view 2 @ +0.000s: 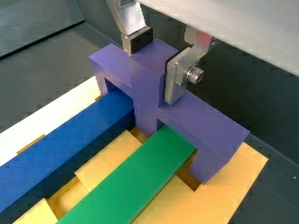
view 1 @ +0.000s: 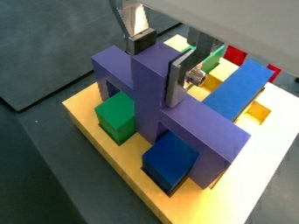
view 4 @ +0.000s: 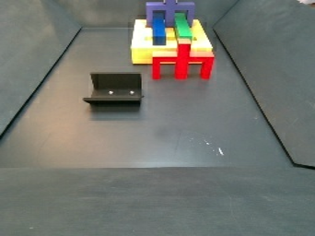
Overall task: Pick up the purple object. Move up. Move to above the board. Insert the purple object.
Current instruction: Insert the purple object.
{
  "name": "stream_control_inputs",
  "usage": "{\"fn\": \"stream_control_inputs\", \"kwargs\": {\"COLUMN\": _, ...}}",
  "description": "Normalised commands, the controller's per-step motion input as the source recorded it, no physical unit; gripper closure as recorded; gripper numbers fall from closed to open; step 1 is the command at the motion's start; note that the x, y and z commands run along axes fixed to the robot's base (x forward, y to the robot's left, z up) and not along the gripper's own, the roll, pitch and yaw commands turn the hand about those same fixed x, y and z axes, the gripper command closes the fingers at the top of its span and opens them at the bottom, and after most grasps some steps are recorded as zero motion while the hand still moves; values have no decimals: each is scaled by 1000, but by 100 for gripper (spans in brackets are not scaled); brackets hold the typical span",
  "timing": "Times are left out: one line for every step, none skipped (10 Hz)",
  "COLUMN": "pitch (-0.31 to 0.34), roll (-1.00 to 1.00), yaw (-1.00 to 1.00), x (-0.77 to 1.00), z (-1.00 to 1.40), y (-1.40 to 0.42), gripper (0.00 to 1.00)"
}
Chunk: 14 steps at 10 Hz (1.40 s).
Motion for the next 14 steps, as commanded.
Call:
{"fn": "stream_control_inputs", "kwargs": {"pitch": 0, "roll": 101, "yaw": 83, "x": 0, "z": 251, "y": 100, "gripper": 100}}
{"fn": "stream_control_inputs", "kwargs": {"pitch": 0, "roll": 121, "yaw": 66, "x": 0, "z": 186, "y": 14, "gripper": 100}}
{"fn": "stream_control_inputs", "kwargs": {"pitch": 0, "roll": 120, "yaw": 23, "x": 0, "z": 0, "y": 0, "gripper": 100}}
{"fn": "stream_control_inputs", "kwargs": {"pitch": -10, "roll": 163, "yaw": 26, "x": -31, "z": -97, "y": 0, "gripper": 100}}
{"fn": "stream_control_inputs", "kwargs": {"pitch": -14, "roll": 147, "yaw": 14, "x": 0, "z": -120, "y": 0, "gripper": 100}}
{"fn": "stream_control_inputs", "kwargs": {"pitch": -39, "roll": 57, "yaw": 14, "x": -20, "z": -209, "y": 0, "gripper": 100}}
{"fn": "stream_control_inputs", "kwargs": {"pitch": -43, "roll": 0, "yaw": 17, "x": -29, "z": -223, "y": -34, "gripper": 100}}
{"fn": "stream_control_inputs", "kwargs": {"pitch": -43, "roll": 0, "yaw": 14, "x": 0, "z": -217, "y": -69, "gripper": 100}}
{"fn": "stream_control_inputs", "kwargs": {"pitch": -30, "roll": 0, "yaw": 9, "x": 0, "z": -151, "y": -149, "gripper": 100}}
{"fn": "stream_control_inputs", "kwargs": {"pitch": -16, "roll": -1, "yaw": 6, "x": 0, "z": -46, "y": -174, "gripper": 100}}
{"fn": "stream_control_inputs", "kwargs": {"pitch": -4, "roll": 0, "yaw": 0, "x": 0, "z": -66, "y": -129, "gripper": 100}}
{"fn": "stream_control_inputs", "kwargs": {"pitch": 0, "roll": 51, "yaw": 3, "x": 0, "z": -220, "y": 0, "gripper": 100}}
{"fn": "stream_control_inputs", "kwargs": {"pitch": 0, "roll": 80, "yaw": 6, "x": 31, "z": -289, "y": 37, "gripper": 100}}
{"fn": "stream_control_inputs", "kwargs": {"pitch": 0, "roll": 24, "yaw": 0, "x": 177, "z": -443, "y": 31, "gripper": 100}}
